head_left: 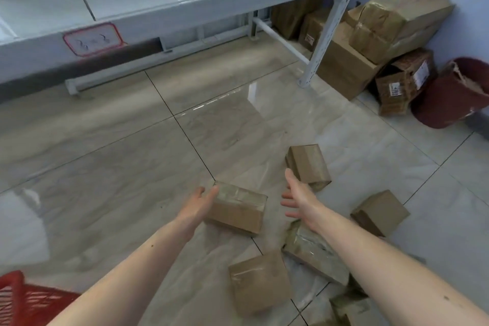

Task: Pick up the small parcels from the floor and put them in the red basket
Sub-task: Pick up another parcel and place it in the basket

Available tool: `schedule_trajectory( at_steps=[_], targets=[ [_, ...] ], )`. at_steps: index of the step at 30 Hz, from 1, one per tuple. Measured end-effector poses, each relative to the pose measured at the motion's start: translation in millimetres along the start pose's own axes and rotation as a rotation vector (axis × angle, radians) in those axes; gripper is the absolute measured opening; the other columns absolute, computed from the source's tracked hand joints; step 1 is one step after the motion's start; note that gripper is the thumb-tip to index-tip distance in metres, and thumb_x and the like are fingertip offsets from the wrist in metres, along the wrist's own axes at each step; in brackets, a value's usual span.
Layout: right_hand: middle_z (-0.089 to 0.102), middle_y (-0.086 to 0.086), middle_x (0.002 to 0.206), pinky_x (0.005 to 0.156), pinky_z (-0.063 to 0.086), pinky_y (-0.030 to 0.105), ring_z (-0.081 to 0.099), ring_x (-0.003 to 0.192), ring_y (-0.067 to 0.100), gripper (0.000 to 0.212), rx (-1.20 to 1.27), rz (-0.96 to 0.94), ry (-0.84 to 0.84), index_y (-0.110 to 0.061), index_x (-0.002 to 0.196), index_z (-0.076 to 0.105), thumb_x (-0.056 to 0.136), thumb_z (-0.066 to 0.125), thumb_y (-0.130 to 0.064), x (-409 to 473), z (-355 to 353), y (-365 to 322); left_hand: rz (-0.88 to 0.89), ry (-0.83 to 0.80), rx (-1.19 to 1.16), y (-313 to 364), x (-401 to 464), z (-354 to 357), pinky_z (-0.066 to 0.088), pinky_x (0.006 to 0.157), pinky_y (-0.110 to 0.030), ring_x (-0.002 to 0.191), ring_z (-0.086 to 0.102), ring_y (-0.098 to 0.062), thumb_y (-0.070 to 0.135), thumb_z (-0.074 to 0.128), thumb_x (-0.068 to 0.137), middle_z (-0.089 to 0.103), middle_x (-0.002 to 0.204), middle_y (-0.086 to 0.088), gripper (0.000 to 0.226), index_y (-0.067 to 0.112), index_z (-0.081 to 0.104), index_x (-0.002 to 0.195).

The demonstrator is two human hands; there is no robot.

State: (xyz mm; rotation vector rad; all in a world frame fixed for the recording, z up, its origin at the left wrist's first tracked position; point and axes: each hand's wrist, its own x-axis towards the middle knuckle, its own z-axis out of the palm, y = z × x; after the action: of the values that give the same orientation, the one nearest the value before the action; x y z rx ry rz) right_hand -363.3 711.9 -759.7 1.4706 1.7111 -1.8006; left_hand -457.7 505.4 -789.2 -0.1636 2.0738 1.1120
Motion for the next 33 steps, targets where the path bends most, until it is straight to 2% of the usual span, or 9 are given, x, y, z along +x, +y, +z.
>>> schedule_trajectory(
  at_steps=[7, 10, 13, 18, 20, 23, 25, 28, 33],
  targets=[
    [0.026, 0.011, 0.158, 0.112, 0.034, 0.045, 0.039, 0.138, 0.031, 0.087, -0.04, 0.102, -0.079, -0.021, 0.154, 0.018, 0.087, 0.03, -0.075, 63, 33, 49, 0.017, 0.001, 0.001, -52, 58, 28, 0.02, 0.115, -0.031, 0.148, 0.02, -0.021, 0.052, 0.041, 0.097, 0.02, 0.161, -0.002, 0.073, 0.012, 0.02, 0.154],
    [0.029, 0.01, 0.157, 0.112, 0.033, 0.044, 0.04, 0.137, 0.03, 0.088, -0.076, 0.13, -0.096, -0.022, 0.154, 0.02, 0.086, 0.028, -0.077, 76, 45, 62, -0.024, 0.001, 0.001, -64, 68, 34, 0.027, 0.103, -0.028, 0.143, 0.029, -0.02, 0.049, 0.041, 0.098, 0.031, 0.156, -0.004, 0.067, 0.009, 0.027, 0.15],
    [0.04, 0.008, 0.152, 0.112, 0.032, 0.043, 0.042, 0.137, 0.027, 0.082, -0.074, 0.13, -0.118, -0.022, 0.15, 0.03, 0.087, 0.028, -0.075, 80, 52, 64, -0.019, 0.0, 0.038, -65, 73, 36, 0.024, 0.083, -0.022, 0.118, 0.044, -0.018, 0.047, 0.041, 0.098, 0.046, 0.142, -0.005, 0.054, 0.008, 0.043, 0.136],
    [0.042, 0.009, 0.151, 0.112, 0.033, 0.045, 0.042, 0.137, 0.026, 0.087, -0.093, 0.114, -0.092, -0.021, 0.15, 0.03, 0.084, 0.03, -0.078, 72, 53, 53, -0.014, 0.009, 0.016, -55, 70, 31, 0.026, 0.088, -0.024, 0.129, 0.044, -0.022, 0.041, 0.041, 0.1, 0.044, 0.145, -0.007, 0.053, 0.006, 0.041, 0.139],
    [0.042, 0.009, 0.151, 0.113, 0.033, 0.046, 0.041, 0.138, 0.027, 0.086, -0.079, 0.103, -0.099, -0.022, 0.151, 0.028, 0.084, 0.03, -0.078, 60, 49, 45, 0.004, 0.03, 0.018, -48, 62, 23, 0.031, 0.089, -0.026, 0.121, 0.046, -0.023, 0.043, 0.044, 0.099, 0.044, 0.145, -0.01, 0.055, 0.004, 0.043, 0.138],
    [0.042, 0.007, 0.151, 0.113, 0.031, 0.047, 0.041, 0.138, 0.025, 0.08, -0.078, 0.069, -0.118, -0.026, 0.15, 0.029, 0.087, 0.027, -0.075, 28, 43, 21, -0.003, 0.065, 0.046, -30, 35, 5, 0.038, 0.101, -0.037, 0.124, 0.046, -0.03, 0.054, 0.047, 0.091, 0.042, 0.142, -0.011, 0.062, 0.008, 0.048, 0.131],
    [0.041, 0.004, 0.152, 0.112, 0.029, 0.048, 0.041, 0.139, 0.023, 0.077, -0.076, 0.051, -0.132, -0.028, 0.15, 0.03, 0.088, 0.025, -0.074, -1, 37, -1, 0.01, 0.073, 0.055, -13, 11, -7, 0.04, 0.099, -0.038, 0.113, 0.049, -0.031, 0.05, 0.05, 0.092, 0.042, 0.133, -0.014, 0.052, 0.007, 0.055, 0.12],
    [0.042, 0.003, 0.152, 0.112, 0.03, 0.049, 0.04, 0.138, 0.024, 0.073, -0.077, 0.033, -0.14, -0.029, 0.148, 0.032, 0.09, 0.025, -0.072, -49, 28, -35, 0.029, 0.09, 0.08, 18, -34, -32, 0.041, 0.094, -0.037, 0.109, 0.049, -0.032, 0.045, 0.051, 0.093, 0.041, 0.128, -0.016, 0.049, 0.006, 0.058, 0.122],
    [0.042, 0.006, 0.151, 0.104, 0.04, 0.045, 0.044, 0.135, 0.026, 0.082, -0.03, 0.039, -0.038, -0.015, 0.148, 0.034, 0.088, 0.037, -0.071, -134, 14, -85, 0.052, 0.151, 0.057, 75, -123, -81, 0.05, 0.086, -0.038, 0.101, 0.058, -0.024, 0.05, 0.056, 0.082, 0.053, 0.12, -0.009, 0.048, 0.017, 0.059, 0.116]
  ],
)
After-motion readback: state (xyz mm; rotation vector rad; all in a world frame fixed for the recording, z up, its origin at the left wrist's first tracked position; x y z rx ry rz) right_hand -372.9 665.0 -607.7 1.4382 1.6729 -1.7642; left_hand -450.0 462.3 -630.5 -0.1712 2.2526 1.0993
